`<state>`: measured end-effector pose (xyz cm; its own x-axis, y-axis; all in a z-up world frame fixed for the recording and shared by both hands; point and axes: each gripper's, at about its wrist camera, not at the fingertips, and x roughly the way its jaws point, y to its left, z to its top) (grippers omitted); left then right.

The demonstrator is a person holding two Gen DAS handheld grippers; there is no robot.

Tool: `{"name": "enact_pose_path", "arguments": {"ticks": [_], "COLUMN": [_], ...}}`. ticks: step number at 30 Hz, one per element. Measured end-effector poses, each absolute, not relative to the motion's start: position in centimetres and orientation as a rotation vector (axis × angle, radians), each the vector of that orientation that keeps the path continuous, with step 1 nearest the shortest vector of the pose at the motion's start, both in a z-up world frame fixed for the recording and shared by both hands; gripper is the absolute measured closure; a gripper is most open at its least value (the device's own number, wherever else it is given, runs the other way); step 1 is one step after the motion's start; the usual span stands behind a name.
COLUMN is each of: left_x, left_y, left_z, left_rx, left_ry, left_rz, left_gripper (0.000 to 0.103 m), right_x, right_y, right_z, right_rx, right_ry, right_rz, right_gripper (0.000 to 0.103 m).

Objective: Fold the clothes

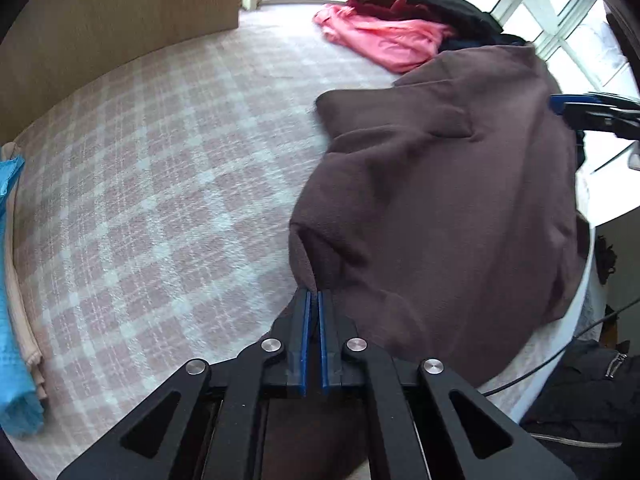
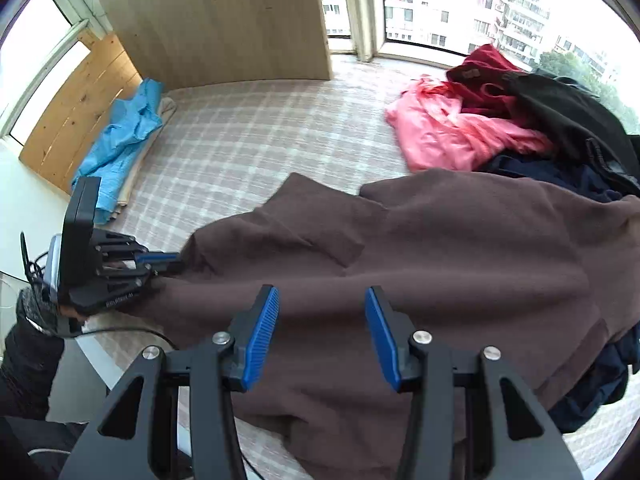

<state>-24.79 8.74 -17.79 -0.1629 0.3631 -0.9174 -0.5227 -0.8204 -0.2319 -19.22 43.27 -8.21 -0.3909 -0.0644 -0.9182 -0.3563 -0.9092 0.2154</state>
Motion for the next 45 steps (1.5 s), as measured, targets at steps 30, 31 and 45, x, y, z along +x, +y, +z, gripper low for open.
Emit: {"name": "enact_pose_path", "arguments": {"ticks": [30,31,45], "left_x": [-18.3,-18.5,-18.0], "left_y": [0.7,0.1,-6.8], "left_z": [-10.1,-9.3,-4.1], "left_rx": [-1.267,-1.243,-1.115], "left_ry": [0.042,0.025,-0.104], "left_rz": [2.291,2.32,2.541], "left_gripper": [0.1,0.099,0.099], "right_x": [-22.9,-23.3,-24.8], "right_y": [41.1,41.3,32.3], "right_z": [5.1,7.7,35.2], "right_rx": [-1.248,-1.189,-0.638], "right_ry": [0.43,0.433,0.18], "right_rz": [2.605,2.634,3.013], "right_gripper": [0.094,0.094,0.095]}}
